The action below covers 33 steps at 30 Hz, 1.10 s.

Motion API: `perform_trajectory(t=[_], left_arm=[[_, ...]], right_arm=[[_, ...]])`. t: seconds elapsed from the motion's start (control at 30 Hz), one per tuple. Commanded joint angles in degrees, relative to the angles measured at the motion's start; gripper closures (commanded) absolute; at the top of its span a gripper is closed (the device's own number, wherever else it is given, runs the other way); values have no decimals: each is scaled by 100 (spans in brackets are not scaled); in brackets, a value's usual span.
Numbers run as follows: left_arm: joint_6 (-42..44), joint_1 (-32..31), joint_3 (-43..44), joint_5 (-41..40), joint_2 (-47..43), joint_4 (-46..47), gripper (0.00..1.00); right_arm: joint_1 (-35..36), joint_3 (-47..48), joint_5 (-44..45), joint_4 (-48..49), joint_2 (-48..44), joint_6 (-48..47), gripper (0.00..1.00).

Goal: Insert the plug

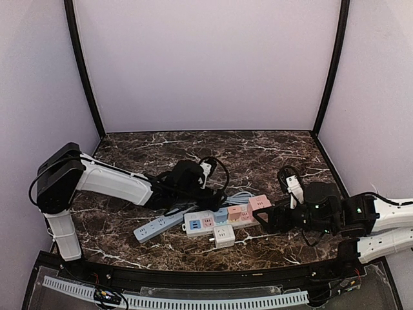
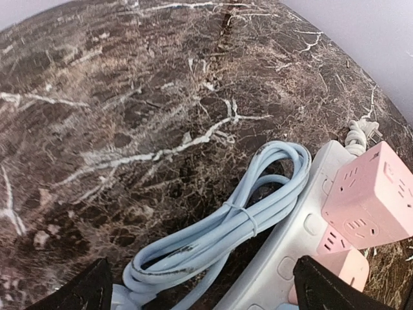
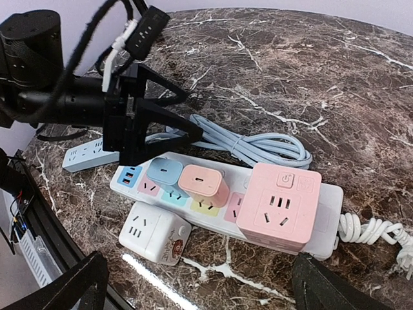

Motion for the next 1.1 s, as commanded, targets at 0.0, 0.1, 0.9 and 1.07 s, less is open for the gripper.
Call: perform_trajectory(t=[0.0, 0.1, 0.9, 1.07], left_arm=[[924, -40, -169, -376, -856, -334, 1], [1288, -45, -481, -361, -1402, -352, 2], [3333, -800, -1479, 1513, -2452, -1344, 1], [3578, -859, -1015, 1560, -1868, -1639, 2]], right_arm=[[36, 255, 170, -104, 73, -33, 1], [29, 294, 179, -118, 98, -51, 1], [27, 301, 180, -161, -224, -113, 1], [35, 255, 155, -162, -283, -122, 2]])
